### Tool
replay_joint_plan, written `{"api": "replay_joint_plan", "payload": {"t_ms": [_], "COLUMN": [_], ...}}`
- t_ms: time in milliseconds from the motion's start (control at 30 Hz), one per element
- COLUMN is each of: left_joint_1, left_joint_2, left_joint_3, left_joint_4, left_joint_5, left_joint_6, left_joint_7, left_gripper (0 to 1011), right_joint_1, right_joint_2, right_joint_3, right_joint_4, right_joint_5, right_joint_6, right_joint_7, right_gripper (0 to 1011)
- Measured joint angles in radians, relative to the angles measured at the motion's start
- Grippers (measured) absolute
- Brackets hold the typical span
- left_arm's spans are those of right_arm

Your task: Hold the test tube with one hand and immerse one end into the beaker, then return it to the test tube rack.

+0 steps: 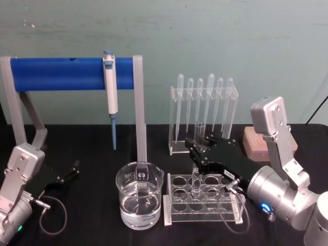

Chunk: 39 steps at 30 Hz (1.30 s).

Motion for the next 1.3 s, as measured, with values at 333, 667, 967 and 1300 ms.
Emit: {"api": "replay_joint_plan", "payload": {"t_ms": [333, 667, 967, 1300], "left_joint_1": [0.0, 0.0, 0.0, 0.0], "left_joint_2": [0.0, 0.0, 0.0, 0.0], "left_joint_3": [0.0, 0.0, 0.0, 0.0], "left_joint_4": [0.0, 0.0, 0.0, 0.0], "left_joint_5": [0.0, 0.0, 0.0, 0.0], "left_joint_6": [0.0, 0.0, 0.0, 0.0], "left_joint_7": [0.0, 0.0, 0.0, 0.0], "left_gripper": [1000, 1000, 1000, 1000], "right_joint_1": [-0.014, -0.022, -0.011, -0.005], "right_joint_2": [-0.011, -0.019, -0.011, -0.007], "right_joint_3": [-0.002, -0.012, -0.045, -0.063], "right_joint_4": [0.041, 0.087, 0.106, 0.103], "right_joint_5": [-0.013, -0.036, -0.106, -0.169], "right_joint_6": [-0.048, -0.086, -0.1, -0.088], "right_joint_7": [0.005, 0.017, 0.032, 0.046], "right_gripper": [227, 227, 227, 345]}}
